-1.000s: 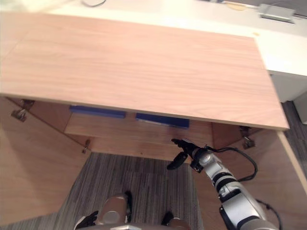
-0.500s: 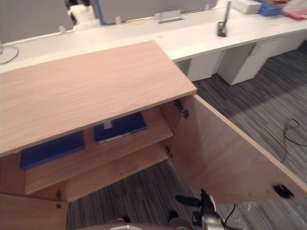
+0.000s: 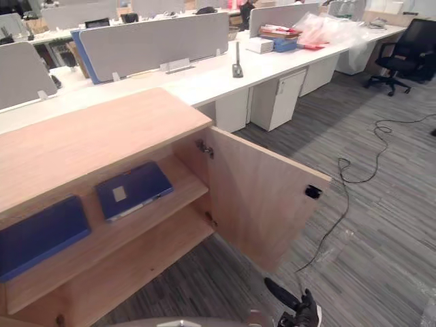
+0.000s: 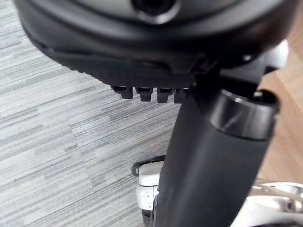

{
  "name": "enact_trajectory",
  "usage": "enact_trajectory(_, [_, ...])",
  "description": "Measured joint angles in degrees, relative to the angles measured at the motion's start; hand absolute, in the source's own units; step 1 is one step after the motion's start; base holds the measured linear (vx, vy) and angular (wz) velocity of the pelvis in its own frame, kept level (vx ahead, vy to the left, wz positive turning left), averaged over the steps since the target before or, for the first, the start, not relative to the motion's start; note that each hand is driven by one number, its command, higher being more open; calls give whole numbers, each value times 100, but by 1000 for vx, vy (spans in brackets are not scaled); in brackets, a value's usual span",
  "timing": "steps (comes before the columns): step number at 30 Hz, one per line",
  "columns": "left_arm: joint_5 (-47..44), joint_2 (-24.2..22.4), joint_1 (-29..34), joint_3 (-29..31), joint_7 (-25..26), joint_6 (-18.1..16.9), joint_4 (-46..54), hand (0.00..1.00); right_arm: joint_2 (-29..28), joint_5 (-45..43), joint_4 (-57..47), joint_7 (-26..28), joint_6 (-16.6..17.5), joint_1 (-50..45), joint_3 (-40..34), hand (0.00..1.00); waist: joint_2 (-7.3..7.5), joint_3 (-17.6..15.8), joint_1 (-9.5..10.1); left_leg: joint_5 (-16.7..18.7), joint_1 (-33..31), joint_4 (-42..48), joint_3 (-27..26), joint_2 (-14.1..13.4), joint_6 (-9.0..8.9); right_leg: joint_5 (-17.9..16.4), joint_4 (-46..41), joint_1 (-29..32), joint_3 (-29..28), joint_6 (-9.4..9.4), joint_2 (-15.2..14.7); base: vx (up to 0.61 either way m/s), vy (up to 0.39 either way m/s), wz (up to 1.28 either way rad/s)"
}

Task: Walk over to the cabinet, pick up the folder, carry it to the office cabinet, place the folder inside the office cabinet, then close the office cabinet door

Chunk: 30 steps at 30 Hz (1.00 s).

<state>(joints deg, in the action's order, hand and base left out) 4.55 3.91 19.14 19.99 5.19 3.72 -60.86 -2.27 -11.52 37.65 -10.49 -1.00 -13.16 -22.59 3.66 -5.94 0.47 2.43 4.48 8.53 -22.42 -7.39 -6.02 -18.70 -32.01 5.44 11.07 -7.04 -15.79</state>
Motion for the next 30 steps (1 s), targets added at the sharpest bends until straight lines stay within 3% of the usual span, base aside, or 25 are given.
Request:
enact_trajectory(1, [-1,-143,17,101,10,19,4,100,35,-4,-66,-36,3,2,-263,100,-163,105,61,7,-69,106,102,-142,-72,95,372,-97,35,-73,238,32,-271,-40])
enact_trajectory(3, [2,-239,60,175,106,29,-10,100,91,-11,-114,-103,12,33,-434,100,-349,191,73,5,0,-56,120,-305,-75,419,898,-177,12,108,709,61,-105,-42])
enact_trajectory(7, [5,-202,69,286,115,41,-82,100,122,8,-107,-139,7,62,-544,100,-283,187,52,-203,251,-637,158,-443,-215,743,1354,-270,-65,399,1144,73,-49,-27])
enact_trajectory(13, [72,-128,31,-96,136,46,-171,100,313,30,-251,0,10,180,-330,100,-416,245,41,-215,329,-822,168,-370,-219,951,1688,-434,-115,442,1206,76,38,-3])
enact_trajectory(19, [200,-107,23,-168,137,49,-236,100,439,86,-530,121,56,380,-16,100,-455,223,61,-242,536,-927,258,-269,-158,1201,2068,-779,-150,412,1172,-6,42,1])
enact_trajectory(30, [278,-116,-2,-166,69,46,-358,100,1511,144,-926,305,211,1151,669,100,-551,236,93,-392,539,-1331,672,-108,-66,1516,2557,-869,-132,276,1161,-64,19,2])
